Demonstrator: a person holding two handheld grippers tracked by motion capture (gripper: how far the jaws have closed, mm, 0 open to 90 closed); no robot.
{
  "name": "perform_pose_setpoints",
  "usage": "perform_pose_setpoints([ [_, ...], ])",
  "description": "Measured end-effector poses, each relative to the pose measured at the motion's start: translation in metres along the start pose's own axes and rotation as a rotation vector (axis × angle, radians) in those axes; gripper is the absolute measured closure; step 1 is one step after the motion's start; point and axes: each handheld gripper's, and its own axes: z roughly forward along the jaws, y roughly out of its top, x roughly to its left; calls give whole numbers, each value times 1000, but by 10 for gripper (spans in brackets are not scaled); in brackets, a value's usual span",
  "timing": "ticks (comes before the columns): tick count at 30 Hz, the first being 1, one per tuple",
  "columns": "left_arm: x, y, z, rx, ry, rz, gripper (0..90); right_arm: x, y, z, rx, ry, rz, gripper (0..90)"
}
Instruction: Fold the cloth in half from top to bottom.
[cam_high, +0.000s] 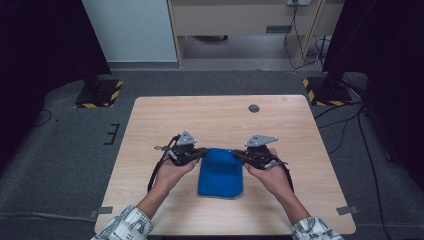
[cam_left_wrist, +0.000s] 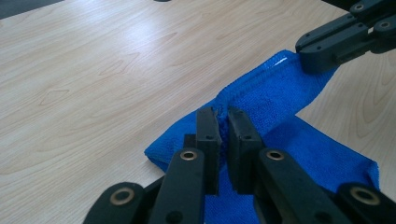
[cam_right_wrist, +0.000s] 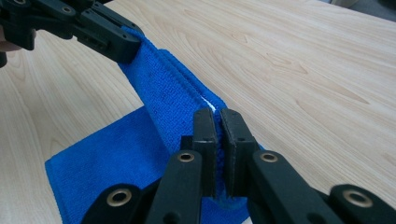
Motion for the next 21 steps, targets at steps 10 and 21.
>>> perform_pose_setpoints([
  [10, -6, -18, 4, 20, -29, -13, 837, 3, -14, 1, 21, 15, 3, 852],
  [21, -9, -31, 5, 37, -42, -19, 835, 11, -28, 5, 45, 31, -6, 846],
])
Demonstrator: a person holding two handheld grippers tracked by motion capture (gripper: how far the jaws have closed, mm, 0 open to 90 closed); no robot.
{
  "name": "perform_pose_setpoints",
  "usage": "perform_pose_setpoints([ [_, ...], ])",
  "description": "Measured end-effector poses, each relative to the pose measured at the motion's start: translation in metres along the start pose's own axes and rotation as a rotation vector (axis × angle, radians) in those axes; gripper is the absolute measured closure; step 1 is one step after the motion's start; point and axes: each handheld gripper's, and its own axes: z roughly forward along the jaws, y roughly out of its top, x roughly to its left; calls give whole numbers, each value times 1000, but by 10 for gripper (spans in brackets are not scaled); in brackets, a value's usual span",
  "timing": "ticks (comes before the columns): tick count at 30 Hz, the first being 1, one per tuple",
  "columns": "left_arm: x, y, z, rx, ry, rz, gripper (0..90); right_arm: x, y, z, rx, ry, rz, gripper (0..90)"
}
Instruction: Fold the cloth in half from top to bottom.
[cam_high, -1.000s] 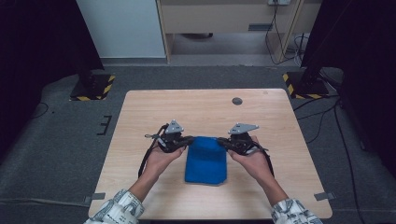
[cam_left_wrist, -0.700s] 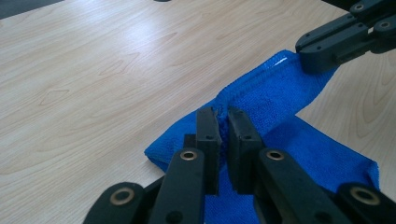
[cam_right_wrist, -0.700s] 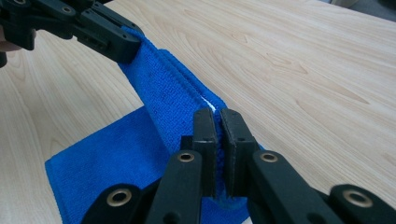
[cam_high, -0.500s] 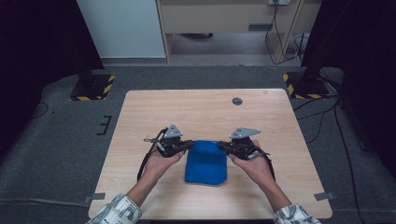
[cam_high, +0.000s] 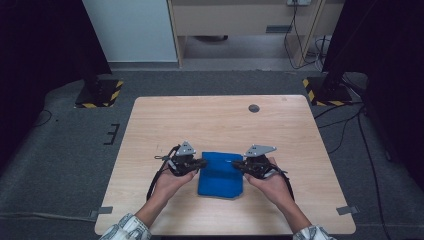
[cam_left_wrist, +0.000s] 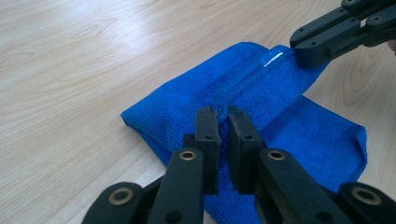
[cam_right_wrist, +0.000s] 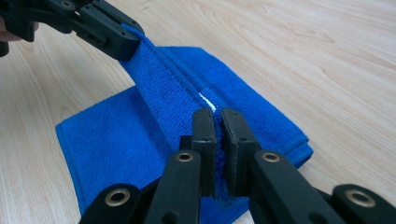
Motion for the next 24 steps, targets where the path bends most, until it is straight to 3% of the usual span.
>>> perform_pose_setpoints([
  [12, -3, -15, 4, 22, -20, -11, 822, 5, -14, 2, 12, 13, 10, 837],
  [24, -7, -18, 0, 17, -43, -16, 820, 9, -17, -1, 11, 18, 8, 833],
])
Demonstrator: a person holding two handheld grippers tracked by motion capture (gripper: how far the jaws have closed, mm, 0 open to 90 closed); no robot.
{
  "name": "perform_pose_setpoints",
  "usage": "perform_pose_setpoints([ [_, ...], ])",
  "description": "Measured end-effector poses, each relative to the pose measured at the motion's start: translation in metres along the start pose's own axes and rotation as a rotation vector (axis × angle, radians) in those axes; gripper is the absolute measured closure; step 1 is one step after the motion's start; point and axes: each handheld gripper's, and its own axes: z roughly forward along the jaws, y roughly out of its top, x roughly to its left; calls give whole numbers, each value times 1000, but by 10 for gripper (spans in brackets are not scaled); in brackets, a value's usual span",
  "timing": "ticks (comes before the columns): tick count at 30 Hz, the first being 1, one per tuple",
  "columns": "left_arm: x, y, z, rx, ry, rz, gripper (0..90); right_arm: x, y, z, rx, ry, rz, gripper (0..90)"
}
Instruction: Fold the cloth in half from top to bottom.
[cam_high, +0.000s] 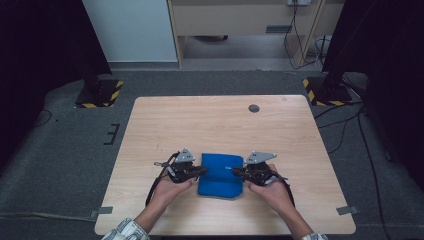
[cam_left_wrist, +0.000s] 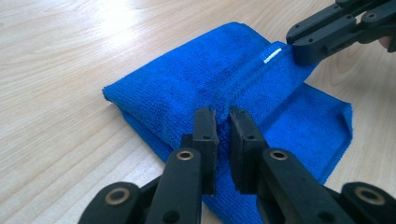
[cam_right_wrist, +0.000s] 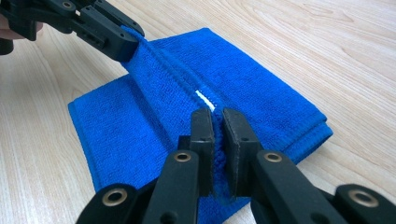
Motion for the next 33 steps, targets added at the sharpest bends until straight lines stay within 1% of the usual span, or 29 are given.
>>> perform_pose_setpoints([
  [8, -3, -4, 1, 6, -16, -4, 810, 3, -6, -3, 3, 4, 0, 826],
  [10, -5, -6, 2, 15, -20, 1, 808, 4, -9, -3, 9, 6, 0, 823],
  [11, -6, -7, 3, 25, -19, 10, 805, 4, -10, -3, 14, 5, 1, 822],
  [13, -7, -9, 5, 33, -22, 11, 799, 4, -13, -3, 20, 5, 2, 818],
  [16, -7, -11, 6, 34, -19, 11, 791, 4, -15, -3, 21, 6, 6, 816],
  [19, -7, -12, 6, 37, -14, 15, 783, 5, -16, -2, 24, 10, 1, 812],
  [20, -6, -12, 6, 38, -8, 15, 782, 6, -16, -2, 24, 11, 2, 811],
  [23, -5, -14, 5, 35, -5, 6, 777, 8, -16, -1, 26, 16, 0, 805],
  [26, -5, -16, 5, 37, -2, 6, 742, 9, -17, 0, 32, 16, -7, 799],
  [29, -8, -18, 2, 28, -1, 10, 705, 9, -19, -1, 37, 20, -3, 770],
  [31, -10, -19, 0, 23, 5, 17, 655, 10, -21, -1, 42, 19, 5, 718],
  [33, -11, -21, -2, 21, 2, 22, 643, 11, -22, -3, 48, 17, 9, 672],
])
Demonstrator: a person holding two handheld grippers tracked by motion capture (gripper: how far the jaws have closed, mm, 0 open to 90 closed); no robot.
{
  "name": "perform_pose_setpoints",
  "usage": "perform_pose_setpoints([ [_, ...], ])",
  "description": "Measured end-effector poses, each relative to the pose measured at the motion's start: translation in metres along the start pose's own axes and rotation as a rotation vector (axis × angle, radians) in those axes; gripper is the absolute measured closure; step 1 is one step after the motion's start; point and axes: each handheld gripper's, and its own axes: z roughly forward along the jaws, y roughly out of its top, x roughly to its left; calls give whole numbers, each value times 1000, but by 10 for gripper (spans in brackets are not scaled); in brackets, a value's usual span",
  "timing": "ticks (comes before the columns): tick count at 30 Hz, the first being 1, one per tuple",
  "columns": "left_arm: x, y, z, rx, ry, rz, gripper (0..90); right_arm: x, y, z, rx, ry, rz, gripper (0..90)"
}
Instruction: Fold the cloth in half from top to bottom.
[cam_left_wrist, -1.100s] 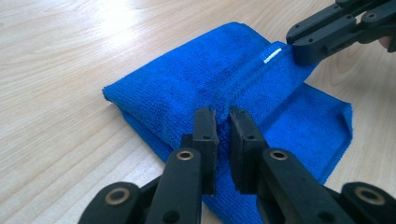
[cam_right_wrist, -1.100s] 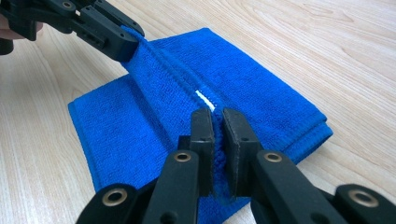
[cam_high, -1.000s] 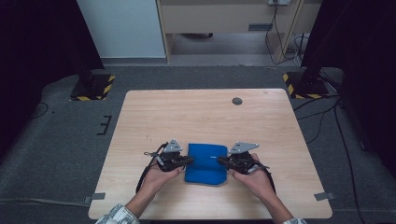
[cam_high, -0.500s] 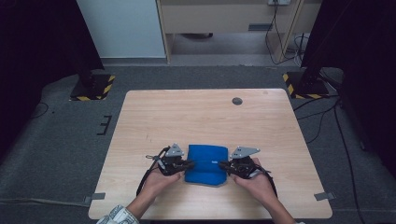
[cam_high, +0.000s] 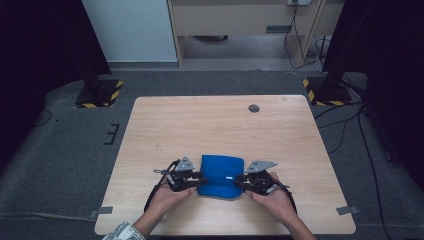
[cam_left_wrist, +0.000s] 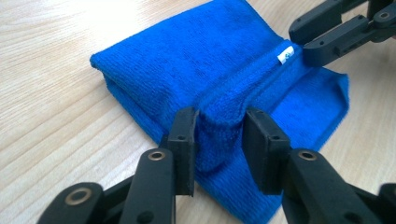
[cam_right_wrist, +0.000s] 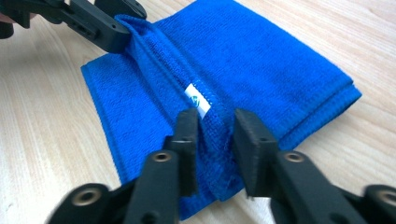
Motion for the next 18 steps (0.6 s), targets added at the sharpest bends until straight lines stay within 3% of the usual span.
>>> perform_pose_setpoints([
  [6, -5, -6, -6, 1, -26, 5, 624, 6, -1, -7, 5, 13, 10, 606],
  [11, -7, -9, -8, 15, -29, 17, 626, 10, 5, -12, -24, 29, 13, 593],
  [15, -8, -9, -9, 14, -32, 19, 626, 7, 14, -11, -40, 7, 12, 599],
  [18, -9, -11, -11, 17, -34, 21, 624, 3, 16, -3, -20, -20, 18, 603],
])
